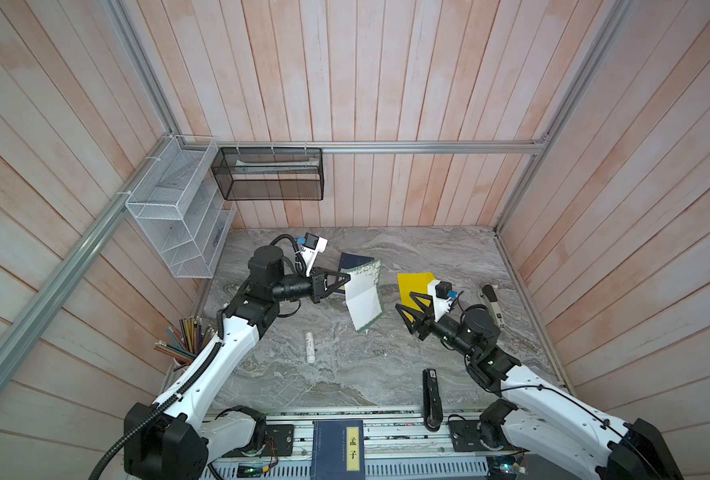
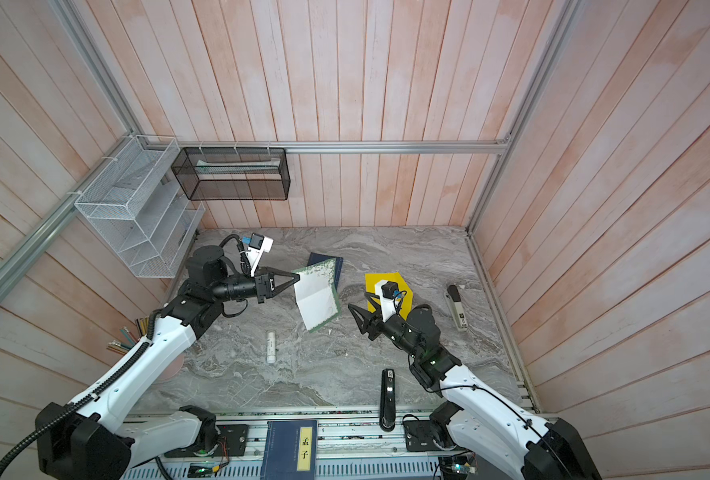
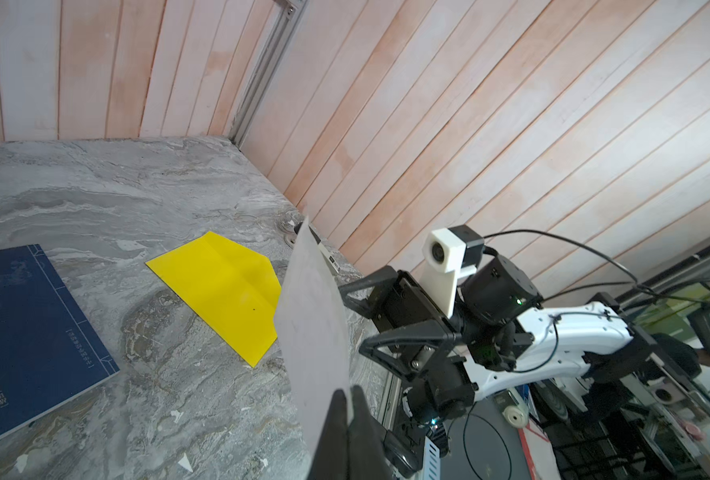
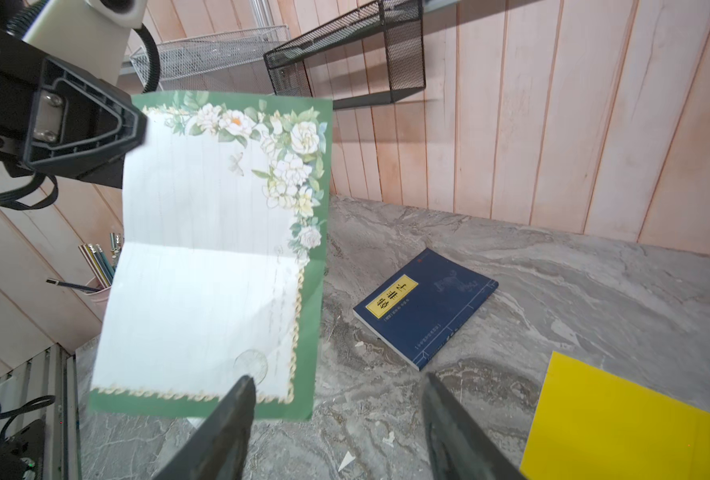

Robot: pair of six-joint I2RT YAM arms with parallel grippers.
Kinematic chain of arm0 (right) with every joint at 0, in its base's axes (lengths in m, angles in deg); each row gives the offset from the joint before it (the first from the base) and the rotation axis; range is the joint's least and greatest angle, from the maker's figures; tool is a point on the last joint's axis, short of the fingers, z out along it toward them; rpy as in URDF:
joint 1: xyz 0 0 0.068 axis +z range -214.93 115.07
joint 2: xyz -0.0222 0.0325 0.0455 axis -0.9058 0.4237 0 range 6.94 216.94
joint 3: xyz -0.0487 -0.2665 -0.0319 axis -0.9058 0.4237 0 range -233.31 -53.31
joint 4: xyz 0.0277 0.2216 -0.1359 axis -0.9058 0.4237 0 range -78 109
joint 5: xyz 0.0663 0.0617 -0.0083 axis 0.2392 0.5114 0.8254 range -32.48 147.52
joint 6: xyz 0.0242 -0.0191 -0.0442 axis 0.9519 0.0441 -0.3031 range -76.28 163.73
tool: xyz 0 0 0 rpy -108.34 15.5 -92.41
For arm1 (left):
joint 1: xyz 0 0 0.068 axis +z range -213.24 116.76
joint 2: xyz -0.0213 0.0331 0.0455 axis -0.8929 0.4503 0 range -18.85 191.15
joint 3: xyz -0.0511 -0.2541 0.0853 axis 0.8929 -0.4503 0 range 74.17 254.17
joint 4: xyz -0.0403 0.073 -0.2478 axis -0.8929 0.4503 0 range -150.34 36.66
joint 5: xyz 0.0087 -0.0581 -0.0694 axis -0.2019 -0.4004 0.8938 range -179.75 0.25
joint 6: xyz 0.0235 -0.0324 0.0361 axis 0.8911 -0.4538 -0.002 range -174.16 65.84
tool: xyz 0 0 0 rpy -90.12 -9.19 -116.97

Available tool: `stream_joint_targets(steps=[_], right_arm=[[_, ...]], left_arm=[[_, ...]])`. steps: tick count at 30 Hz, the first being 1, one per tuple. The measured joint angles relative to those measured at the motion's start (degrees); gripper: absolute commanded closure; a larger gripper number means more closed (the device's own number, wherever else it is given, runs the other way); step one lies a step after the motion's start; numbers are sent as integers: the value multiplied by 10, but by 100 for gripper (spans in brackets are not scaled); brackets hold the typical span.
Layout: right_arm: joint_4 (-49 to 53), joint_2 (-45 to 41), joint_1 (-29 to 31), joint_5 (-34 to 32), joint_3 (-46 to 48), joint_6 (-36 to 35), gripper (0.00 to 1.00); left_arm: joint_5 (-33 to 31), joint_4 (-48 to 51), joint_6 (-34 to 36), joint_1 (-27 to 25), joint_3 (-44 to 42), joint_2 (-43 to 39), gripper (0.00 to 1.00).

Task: Place the letter into the envelope and seal it
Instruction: 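Move the right gripper to the sheet's free edge and grasp it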

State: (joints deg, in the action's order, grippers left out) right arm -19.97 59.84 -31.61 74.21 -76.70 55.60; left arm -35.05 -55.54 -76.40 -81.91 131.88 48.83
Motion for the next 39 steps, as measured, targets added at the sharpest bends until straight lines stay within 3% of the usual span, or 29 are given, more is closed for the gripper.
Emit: stream_joint_targets(steps=[8, 16, 24, 33, 36, 39], right_arm=[[-91, 70, -80, 194, -19, -5, 33], [-169, 150, -91, 321, -69, 37, 34], [-243, 221, -89, 390, -113, 97, 36], [-272, 256, -64, 425, -136, 127, 38], [-272, 260, -60, 430, -137, 128, 43], [-270, 262, -60, 434, -137, 125, 53]], left_arm=[[44, 21, 20, 0, 0, -29, 100], [68, 21, 22, 0, -4, -38, 100], [81, 15, 21, 0, -26, -49, 100], [94, -25, 0, 0, -51, -58, 100], [97, -35, -5, 0, -53, -61, 100], [99, -46, -10, 0, -54, -63, 100]])
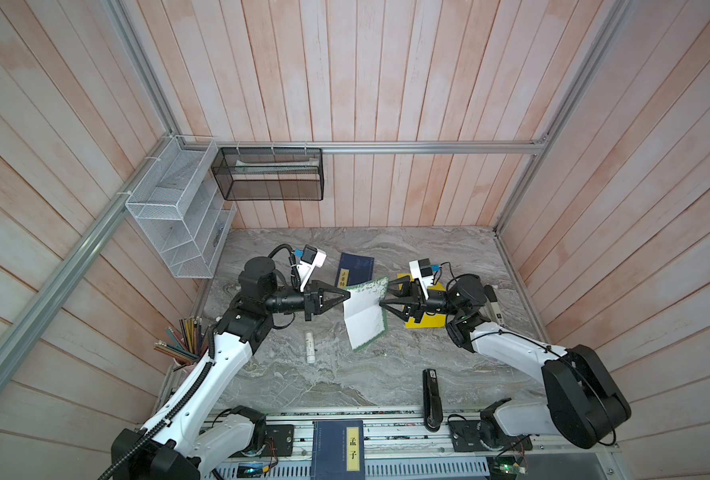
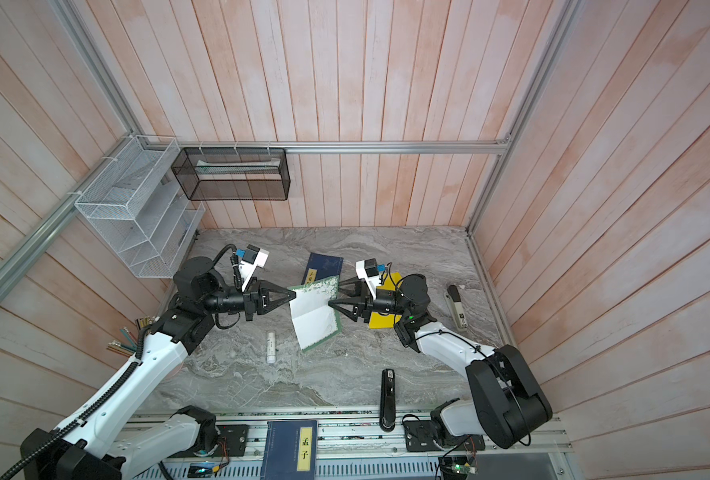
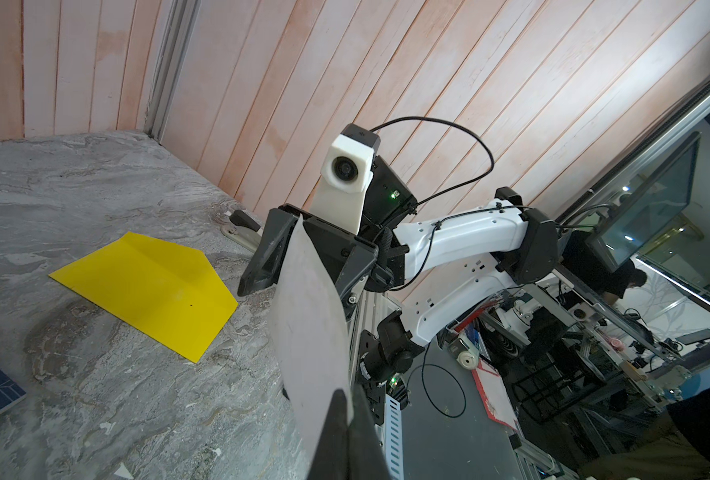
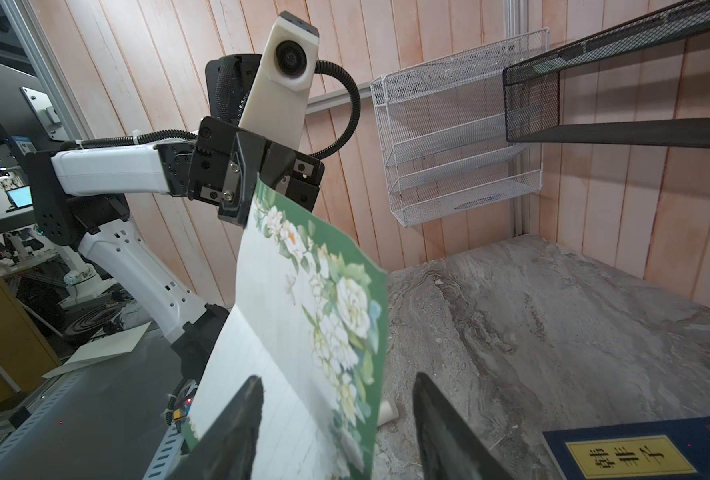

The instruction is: Place the letter into the envelope and seal it

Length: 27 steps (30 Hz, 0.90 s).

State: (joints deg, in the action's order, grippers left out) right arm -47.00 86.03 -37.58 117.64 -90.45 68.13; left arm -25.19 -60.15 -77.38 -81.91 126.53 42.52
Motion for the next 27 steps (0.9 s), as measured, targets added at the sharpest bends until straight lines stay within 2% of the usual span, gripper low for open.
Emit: stream_joint_targets(steps=[8, 10, 13, 16, 19, 22, 27], right_arm=[[-2, 3, 0, 4, 0, 12, 82], [-2, 2, 0, 4, 0, 16, 88], [0, -5, 0, 2, 0, 24, 99], [2, -20, 0, -3, 0, 32, 100], [2, -38, 0, -10, 0, 40, 100], [2, -55, 0, -16, 6, 50, 100], [9, -73, 1, -16, 9, 61, 100]], left_arm=[[-2, -10, -3, 0, -1, -1, 98], [-6, -10, 0, 0, -1, -1, 81], [-22, -2, 8, 0, -3, -4, 69], [-38, 4, 12, 0, -10, -11, 61], [-53, 5, 16, 0, -18, -17, 45], [-68, 3, 15, 0, -27, -20, 41], [-80, -16, 6, 0, -49, -21, 41]])
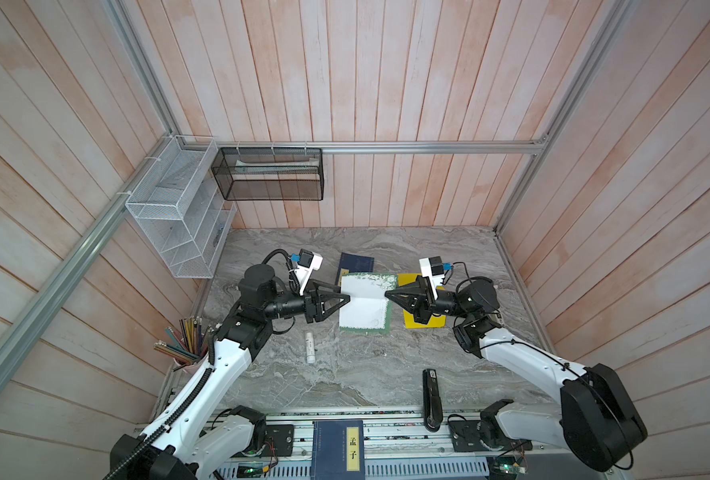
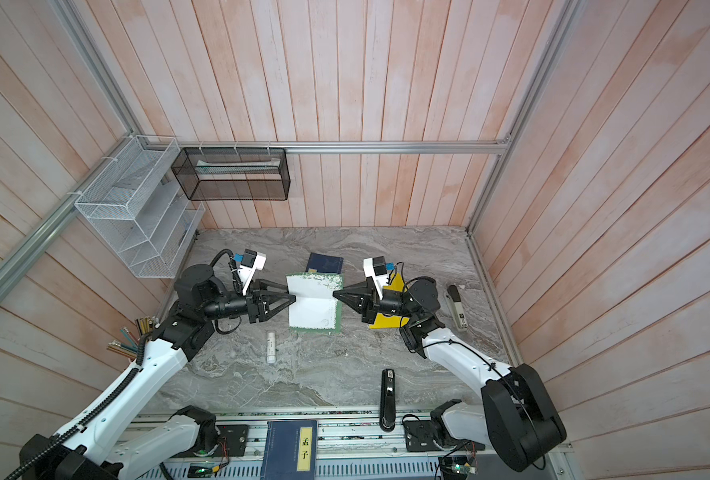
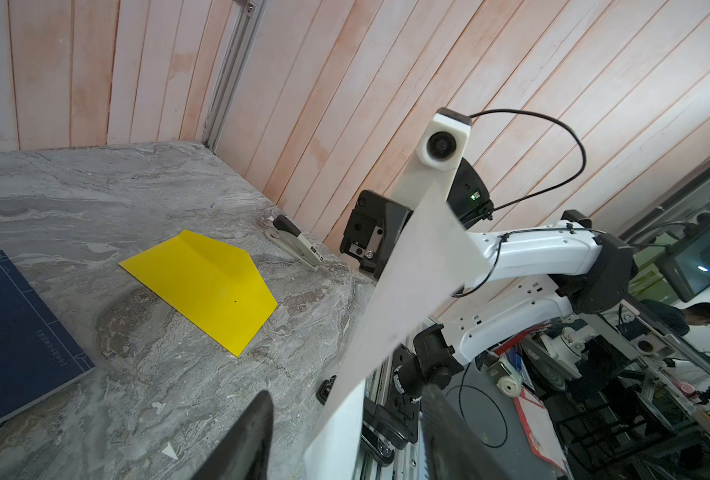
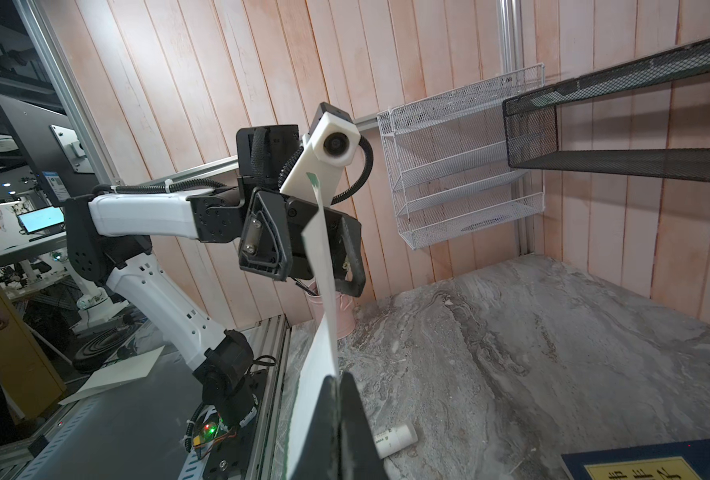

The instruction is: Place the letter into the envelope and seal it

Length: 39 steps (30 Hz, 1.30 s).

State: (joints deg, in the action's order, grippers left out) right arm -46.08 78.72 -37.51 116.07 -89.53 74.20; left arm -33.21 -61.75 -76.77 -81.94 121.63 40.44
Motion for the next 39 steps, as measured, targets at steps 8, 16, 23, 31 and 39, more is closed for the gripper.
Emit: stream_joint_targets(steps=[8, 16, 23, 31, 39], right_arm=[[37, -6, 12, 0, 0, -1, 100], [57, -3, 16, 0, 0, -2, 100], [85, -1, 16, -2, -1, -15, 55], [81, -63, 7, -96, 64, -53, 45], [0, -65, 42, -282, 192, -48, 54]], left_arm=[[0, -55, -29, -3, -12, 11, 54], [-3, -74, -36, -21, -13, 29, 78], [-21, -70, -29, -25, -16, 31, 100], [-112, -66, -54, -25, -16, 13, 100], [-198, -161, -167, -25, -66, -17, 100]])
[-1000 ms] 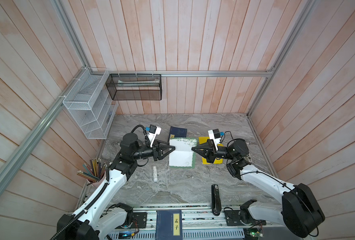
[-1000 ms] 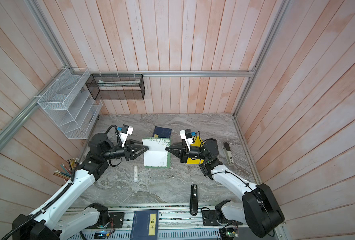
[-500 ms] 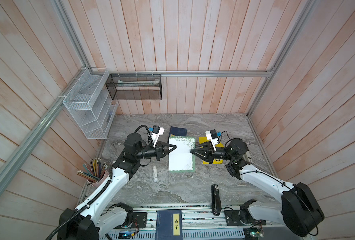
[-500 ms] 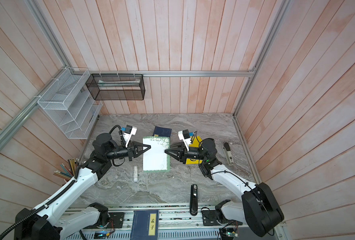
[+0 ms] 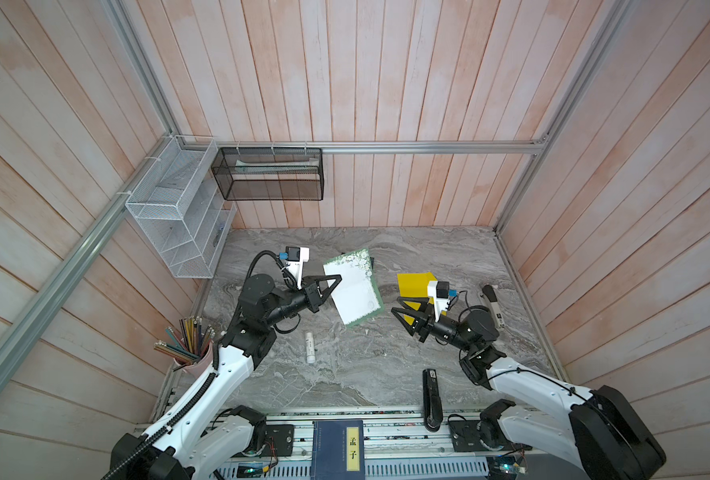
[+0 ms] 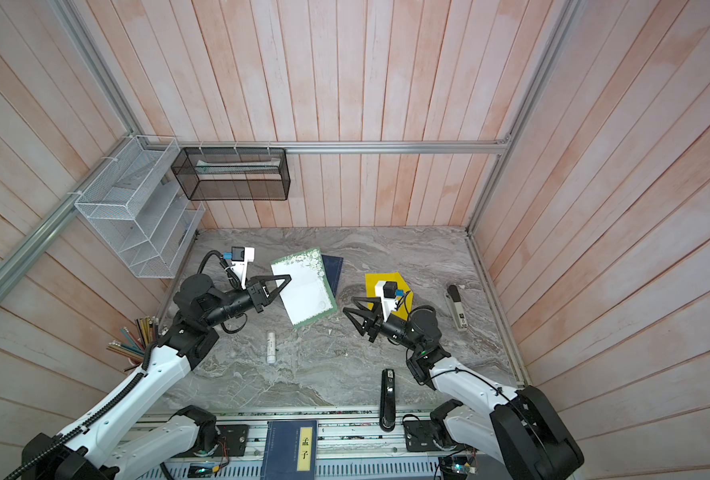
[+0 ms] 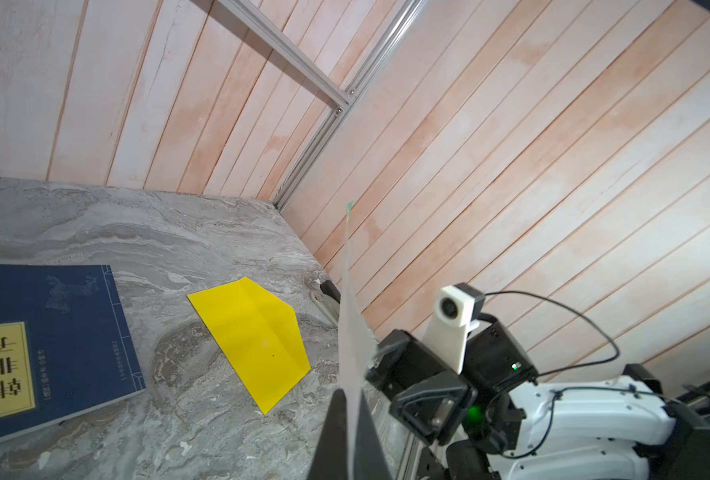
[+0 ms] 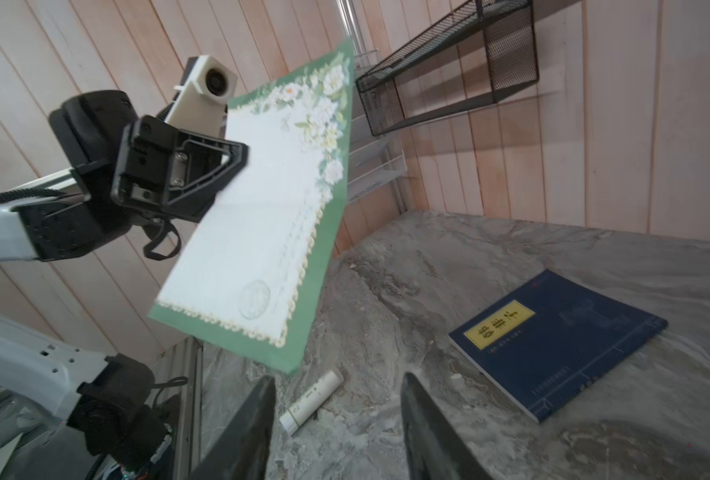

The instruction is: Place the letter into the envelope and seal it

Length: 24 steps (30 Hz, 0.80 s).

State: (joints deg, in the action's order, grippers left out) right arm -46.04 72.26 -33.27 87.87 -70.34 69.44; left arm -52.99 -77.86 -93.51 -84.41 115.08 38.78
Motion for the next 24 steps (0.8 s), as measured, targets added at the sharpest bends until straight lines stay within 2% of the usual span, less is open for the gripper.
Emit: stream_joint_targets(steps=[4, 10, 17, 24], right_arm=[[-61, 65, 44, -56, 8, 17, 60], [-170, 156, 102, -106, 3, 52, 61], [-273, 189, 116, -129, -20, 97, 59], [-325, 202, 137, -130, -46, 119, 56]], left_arm=[[-7, -93, -69, 0, -42, 8, 100], [-7, -212, -143, -3, -79, 38, 100], [-6, -271, -169, -7, -88, 46, 100], [-5, -301, -179, -12, -99, 75, 100]])
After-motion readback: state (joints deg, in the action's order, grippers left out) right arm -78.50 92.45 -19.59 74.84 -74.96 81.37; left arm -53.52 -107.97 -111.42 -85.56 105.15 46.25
